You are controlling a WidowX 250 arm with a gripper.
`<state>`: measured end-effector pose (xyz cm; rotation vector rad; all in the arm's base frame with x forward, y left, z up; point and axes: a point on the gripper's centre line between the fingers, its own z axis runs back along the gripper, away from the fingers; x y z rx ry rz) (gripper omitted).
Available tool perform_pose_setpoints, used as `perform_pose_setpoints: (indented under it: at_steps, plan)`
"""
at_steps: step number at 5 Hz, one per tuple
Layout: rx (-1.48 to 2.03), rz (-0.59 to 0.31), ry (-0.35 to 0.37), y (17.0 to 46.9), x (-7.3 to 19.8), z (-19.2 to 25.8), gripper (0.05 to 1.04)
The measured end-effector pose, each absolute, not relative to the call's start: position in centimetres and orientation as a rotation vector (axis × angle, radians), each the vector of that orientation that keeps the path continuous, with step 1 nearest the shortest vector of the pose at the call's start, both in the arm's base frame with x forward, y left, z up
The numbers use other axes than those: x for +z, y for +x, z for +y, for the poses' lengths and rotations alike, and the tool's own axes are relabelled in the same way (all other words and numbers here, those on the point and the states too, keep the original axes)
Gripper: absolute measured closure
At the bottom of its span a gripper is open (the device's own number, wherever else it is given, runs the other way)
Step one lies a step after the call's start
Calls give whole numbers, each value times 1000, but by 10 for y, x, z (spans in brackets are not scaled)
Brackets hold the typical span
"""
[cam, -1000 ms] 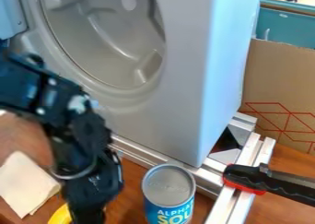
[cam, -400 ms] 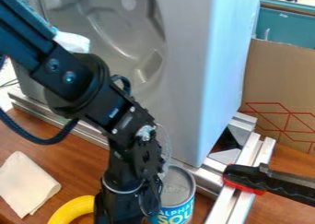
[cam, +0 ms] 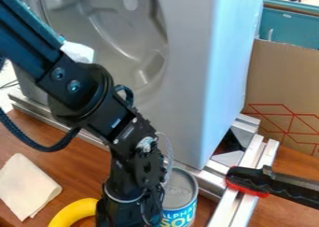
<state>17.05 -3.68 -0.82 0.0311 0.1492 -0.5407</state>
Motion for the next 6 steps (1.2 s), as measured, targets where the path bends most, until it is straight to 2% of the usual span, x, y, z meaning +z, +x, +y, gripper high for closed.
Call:
perform_pose_setpoints:
  at_steps: [1, 2, 3, 4, 5, 6]
  plan:
    - [-594, 84, 16, 160, -21, -29, 79]
    - [-662, -27, -14, 154, -28, -25, 127]
    - [-657, -65, 25, 159, -29, -21, 380]
    - [-640, -63, 18, 159, -28, -19, 499]
    - [-600, -80, 12, 158, -14, -20, 506]
    - [-477, -60, 131, 143, 32, -14, 507]
